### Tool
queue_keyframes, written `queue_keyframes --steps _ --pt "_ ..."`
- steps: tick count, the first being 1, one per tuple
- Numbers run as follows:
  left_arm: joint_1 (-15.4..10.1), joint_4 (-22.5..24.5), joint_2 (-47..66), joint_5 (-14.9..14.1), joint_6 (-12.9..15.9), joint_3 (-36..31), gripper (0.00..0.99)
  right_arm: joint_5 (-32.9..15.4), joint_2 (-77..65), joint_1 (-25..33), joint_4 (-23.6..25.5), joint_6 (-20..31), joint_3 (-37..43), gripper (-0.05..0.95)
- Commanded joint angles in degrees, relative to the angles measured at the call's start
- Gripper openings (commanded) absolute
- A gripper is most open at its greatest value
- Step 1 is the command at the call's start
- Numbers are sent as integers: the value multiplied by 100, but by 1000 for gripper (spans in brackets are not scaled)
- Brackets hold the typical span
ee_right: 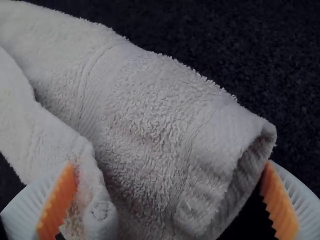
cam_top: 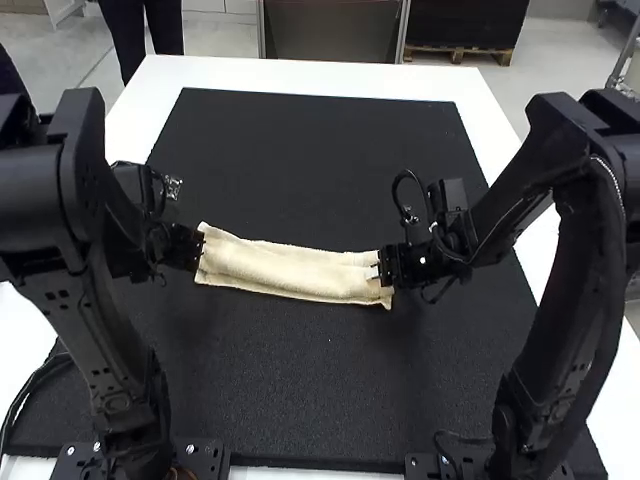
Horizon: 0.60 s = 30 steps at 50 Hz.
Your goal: Fold the towel.
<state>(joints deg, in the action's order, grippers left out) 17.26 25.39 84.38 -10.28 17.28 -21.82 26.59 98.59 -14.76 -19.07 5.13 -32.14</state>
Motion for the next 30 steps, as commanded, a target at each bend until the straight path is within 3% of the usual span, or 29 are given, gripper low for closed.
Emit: queue_keyframes --steps 1,10,19,23,30 --pt "50 45 8 26 -155 20 967 101 64 -106 -35 -47 -99 854" --pt "50 28 17 -18 -155 20 967 101 91 -106 -35 -38 -73 852" --pt "59 -122 17 -448 -181 -15 967 101 82 -106 -35 -38 -47 852" --pt "50 -271 17 -677 -330 -50 967 110 91 -106 -27 -47 -47 852" --pt "59 -456 0 -773 -330 -112 967 154 91 -106 -27 -38 -47 852"
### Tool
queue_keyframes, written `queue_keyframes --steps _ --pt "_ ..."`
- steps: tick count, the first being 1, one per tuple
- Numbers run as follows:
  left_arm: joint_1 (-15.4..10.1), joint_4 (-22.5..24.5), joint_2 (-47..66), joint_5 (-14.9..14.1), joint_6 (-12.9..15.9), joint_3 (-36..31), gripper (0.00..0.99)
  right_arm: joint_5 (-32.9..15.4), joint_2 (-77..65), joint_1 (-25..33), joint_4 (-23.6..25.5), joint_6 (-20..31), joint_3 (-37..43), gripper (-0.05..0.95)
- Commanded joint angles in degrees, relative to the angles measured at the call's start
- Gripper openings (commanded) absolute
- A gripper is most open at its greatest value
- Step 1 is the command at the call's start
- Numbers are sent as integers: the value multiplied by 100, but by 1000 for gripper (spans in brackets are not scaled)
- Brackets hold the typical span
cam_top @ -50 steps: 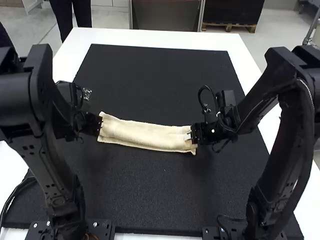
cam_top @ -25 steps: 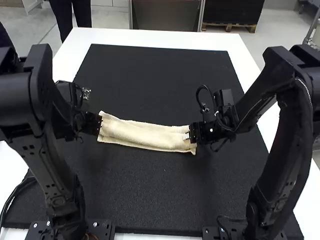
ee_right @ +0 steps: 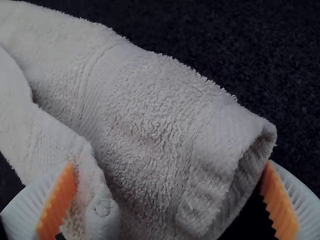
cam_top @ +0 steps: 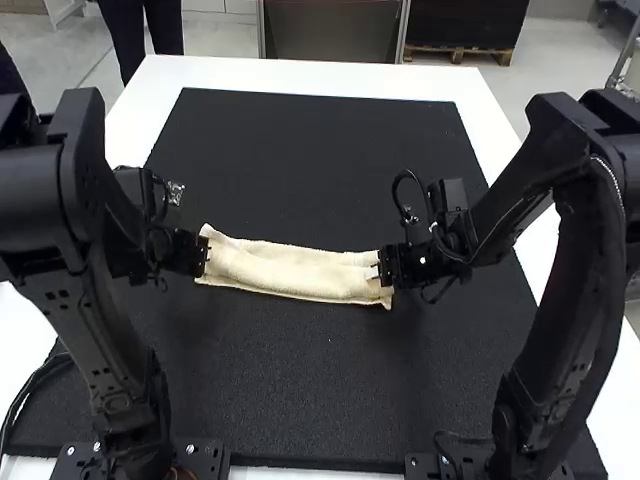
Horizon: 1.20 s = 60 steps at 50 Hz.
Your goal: Fold the towel.
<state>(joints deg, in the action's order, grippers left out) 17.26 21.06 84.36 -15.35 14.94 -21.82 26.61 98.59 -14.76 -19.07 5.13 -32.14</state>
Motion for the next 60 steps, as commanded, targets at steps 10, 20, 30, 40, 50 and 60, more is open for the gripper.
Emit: queue_keyframes --steps 10,20,30,40,50,60 --pt "50 -164 -25 -539 -255 -279 969 178 91 -106 -27 -20 -20 852" --pt "155 -172 -209 -521 -351 -366 969 178 91 -106 -27 -20 -20 610" --pt "533 -102 -482 -565 -343 -472 969 178 91 -79 -27 6 -12 470" --pt "814 -67 -596 -741 -386 -569 969 292 99 -53 -35 -38 -12 218" --pt "929 3 -596 -741 -395 -542 969 310 91 -44 -35 -38 -20 -20" --pt "981 39 -569 -732 -395 -516 969 512 12 -44 -9 -99 -47 -20"
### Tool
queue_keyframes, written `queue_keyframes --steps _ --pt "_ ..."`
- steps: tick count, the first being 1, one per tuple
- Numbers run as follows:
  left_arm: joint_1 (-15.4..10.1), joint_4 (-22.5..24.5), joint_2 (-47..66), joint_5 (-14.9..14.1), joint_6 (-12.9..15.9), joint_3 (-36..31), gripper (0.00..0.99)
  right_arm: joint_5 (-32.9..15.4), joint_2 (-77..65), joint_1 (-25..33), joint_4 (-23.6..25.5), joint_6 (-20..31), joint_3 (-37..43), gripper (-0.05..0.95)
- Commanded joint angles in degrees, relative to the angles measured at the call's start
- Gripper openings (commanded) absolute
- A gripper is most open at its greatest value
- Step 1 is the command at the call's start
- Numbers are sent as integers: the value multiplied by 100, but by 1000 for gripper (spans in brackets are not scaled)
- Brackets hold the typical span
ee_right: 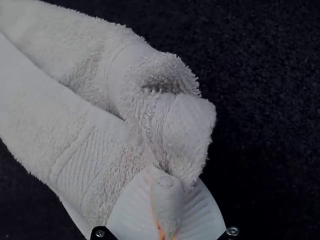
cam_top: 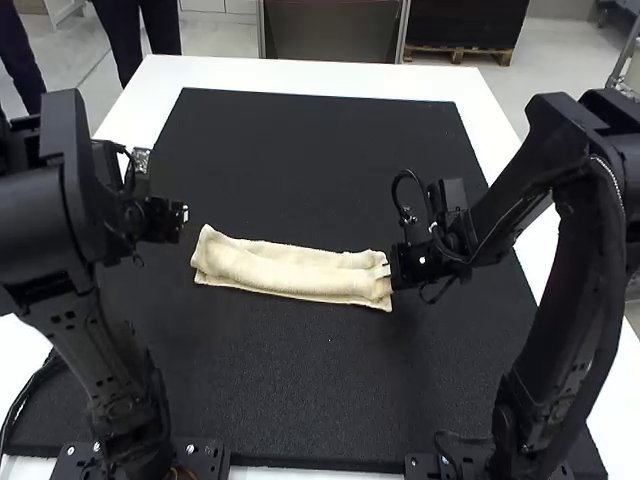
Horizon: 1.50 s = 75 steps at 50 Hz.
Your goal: Fold the towel.
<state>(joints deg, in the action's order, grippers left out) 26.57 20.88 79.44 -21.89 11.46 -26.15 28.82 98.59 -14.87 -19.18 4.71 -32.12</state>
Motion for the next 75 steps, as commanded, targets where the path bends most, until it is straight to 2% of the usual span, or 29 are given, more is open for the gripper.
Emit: queue_keyframes --steps 1,17,33,41,49,61,75 --pt "50 65 -78 -79 -39 -74 967 300 -24 -24 2 -67 -58 -20" --pt "33 100 -51 -35 -39 5 967 458 -612 195 266 -251 -269 -20" --pt "6 91 1 0 -48 22 967 493 -867 134 828 -260 -655 -20" --pt "-2 109 28 18 -39 58 969 528 -894 -77 969 -392 -831 -20" --pt "6 206 28 80 -39 102 969 528 -894 -525 969 -603 -1007 -20" --pt "33 206 28 80 -39 110 967 493 -797 -1009 749 -963 -1174 -20" --pt "6 197 28 124 -48 102 967 520 -437 -1308 723 -998 -1499 -20"
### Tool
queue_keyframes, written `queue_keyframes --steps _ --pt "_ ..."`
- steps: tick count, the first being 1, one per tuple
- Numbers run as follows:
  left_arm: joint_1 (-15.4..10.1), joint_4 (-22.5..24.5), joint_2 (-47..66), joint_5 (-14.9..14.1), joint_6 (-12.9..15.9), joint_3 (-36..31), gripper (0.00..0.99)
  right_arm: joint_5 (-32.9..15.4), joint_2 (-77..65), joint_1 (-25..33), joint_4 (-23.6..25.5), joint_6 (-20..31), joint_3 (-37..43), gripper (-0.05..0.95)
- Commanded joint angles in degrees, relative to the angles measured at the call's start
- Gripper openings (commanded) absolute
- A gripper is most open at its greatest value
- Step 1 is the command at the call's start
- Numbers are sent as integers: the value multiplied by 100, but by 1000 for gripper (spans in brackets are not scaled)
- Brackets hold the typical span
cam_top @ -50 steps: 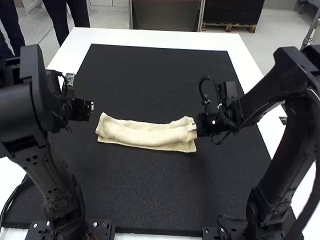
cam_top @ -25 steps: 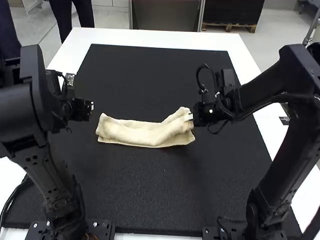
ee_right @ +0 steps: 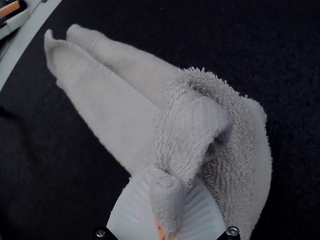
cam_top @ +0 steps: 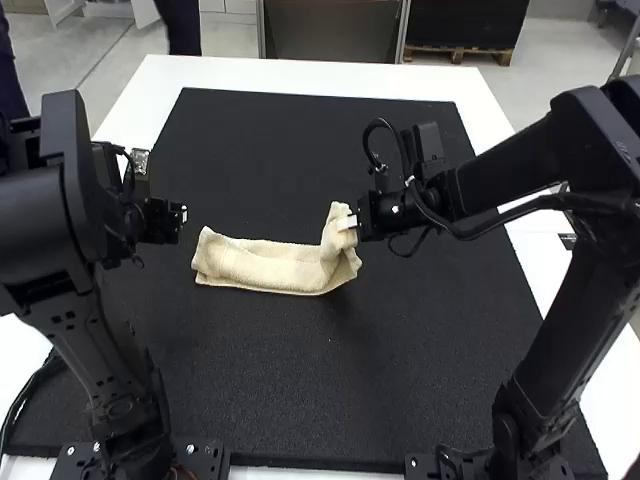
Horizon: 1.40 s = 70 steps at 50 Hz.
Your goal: Fold the towel.
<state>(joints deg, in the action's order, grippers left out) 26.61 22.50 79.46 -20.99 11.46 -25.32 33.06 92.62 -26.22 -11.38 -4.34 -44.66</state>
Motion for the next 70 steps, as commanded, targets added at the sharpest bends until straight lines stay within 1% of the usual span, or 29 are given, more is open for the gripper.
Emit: queue_keyframes --steps 1,12,18,26,29,38,51,70 --pt "2 26 26 34 -48 18 967 96 186 -200 -58 -93 -280 -20" --pt "-7 61 26 95 -48 18 967 87 503 -525 -216 -164 -526 -20" --pt "11 70 26 122 -39 45 967 78 652 -648 -383 -234 -640 -20" --pt "-7 299 26 210 -39 150 967 87 898 -762 -480 -234 -842 -20" --pt "2 378 26 210 -48 168 967 104 969 -815 -506 -234 -912 -20" --pt "-7 378 26 201 -144 159 969 104 1232 -964 -611 -243 -1106 -20" --pt "2 413 26 166 -171 142 967 104 1514 -1166 -726 -252 -1361 -20" --pt "-7 395 26 139 -197 142 967 78 1874 -1456 -708 -260 -1914 -20"
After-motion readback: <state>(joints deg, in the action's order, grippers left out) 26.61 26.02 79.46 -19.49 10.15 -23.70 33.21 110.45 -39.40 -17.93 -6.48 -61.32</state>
